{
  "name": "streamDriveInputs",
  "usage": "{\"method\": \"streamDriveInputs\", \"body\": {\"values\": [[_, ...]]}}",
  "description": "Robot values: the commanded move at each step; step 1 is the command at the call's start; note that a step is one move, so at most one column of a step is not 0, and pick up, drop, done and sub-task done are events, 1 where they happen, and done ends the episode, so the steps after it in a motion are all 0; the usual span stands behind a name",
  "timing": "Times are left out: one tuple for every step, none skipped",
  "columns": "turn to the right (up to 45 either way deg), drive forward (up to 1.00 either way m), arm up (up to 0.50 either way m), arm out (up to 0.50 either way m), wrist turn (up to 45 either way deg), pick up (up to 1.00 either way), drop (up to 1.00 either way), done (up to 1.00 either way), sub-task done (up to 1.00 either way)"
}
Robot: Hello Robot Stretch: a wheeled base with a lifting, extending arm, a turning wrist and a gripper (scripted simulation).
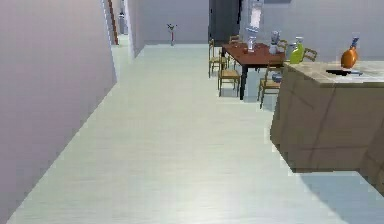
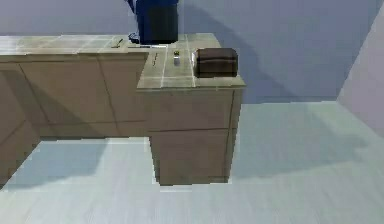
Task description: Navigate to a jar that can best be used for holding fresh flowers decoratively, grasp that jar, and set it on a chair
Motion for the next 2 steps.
{"method": "streamDriveInputs", "body": {"values": [[0.0,1.00,0.00,0.00,0.0,0.00,0.00,0.00,0.00],[0.0,1.00,0.00,0.00,0.0,0.00,0.00,0.00,0.00]]}}
